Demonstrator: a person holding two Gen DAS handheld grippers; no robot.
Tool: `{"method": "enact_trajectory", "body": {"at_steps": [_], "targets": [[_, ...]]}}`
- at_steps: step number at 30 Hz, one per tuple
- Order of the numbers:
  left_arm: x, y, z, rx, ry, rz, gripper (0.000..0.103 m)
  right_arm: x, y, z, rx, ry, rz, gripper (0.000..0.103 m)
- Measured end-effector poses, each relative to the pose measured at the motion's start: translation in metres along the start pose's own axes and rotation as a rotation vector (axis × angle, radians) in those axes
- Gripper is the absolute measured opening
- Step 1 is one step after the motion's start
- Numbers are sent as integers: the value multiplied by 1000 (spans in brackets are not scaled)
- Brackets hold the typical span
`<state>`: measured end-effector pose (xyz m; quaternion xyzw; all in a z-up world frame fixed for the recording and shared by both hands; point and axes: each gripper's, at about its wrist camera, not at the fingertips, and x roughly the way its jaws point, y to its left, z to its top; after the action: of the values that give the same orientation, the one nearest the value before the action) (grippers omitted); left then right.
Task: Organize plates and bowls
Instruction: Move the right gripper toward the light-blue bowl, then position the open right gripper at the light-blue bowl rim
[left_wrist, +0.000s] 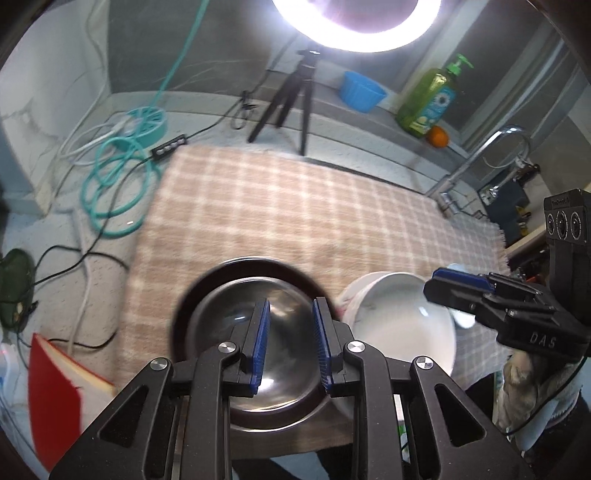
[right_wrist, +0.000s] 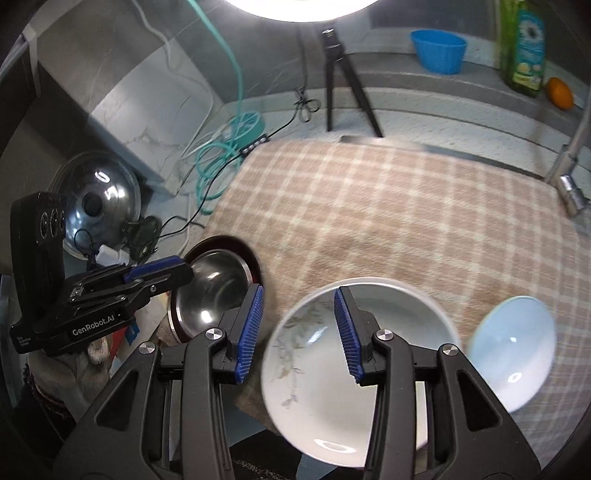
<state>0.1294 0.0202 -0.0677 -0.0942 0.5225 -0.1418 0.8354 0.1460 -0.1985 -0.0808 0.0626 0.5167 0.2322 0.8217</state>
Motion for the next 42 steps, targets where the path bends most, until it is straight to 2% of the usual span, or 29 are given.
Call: {"method": "enact_trajectory", "body": {"at_steps": [13,23,34,42], "targets": [[40,-81,-3,76,43,-82,22,-54,-118,-32,162,-46,-123,41],[79,-143,-6,155,98,-142,22,-63,-183,-66,256,-27,-163,41],[115,-190,-1,225,148,-158,22,-57,-214,-85,292,1,-121,41],[136,-195,-1,218,194,-141,22,-43,-219,-91,309,27,-82,41]]}}
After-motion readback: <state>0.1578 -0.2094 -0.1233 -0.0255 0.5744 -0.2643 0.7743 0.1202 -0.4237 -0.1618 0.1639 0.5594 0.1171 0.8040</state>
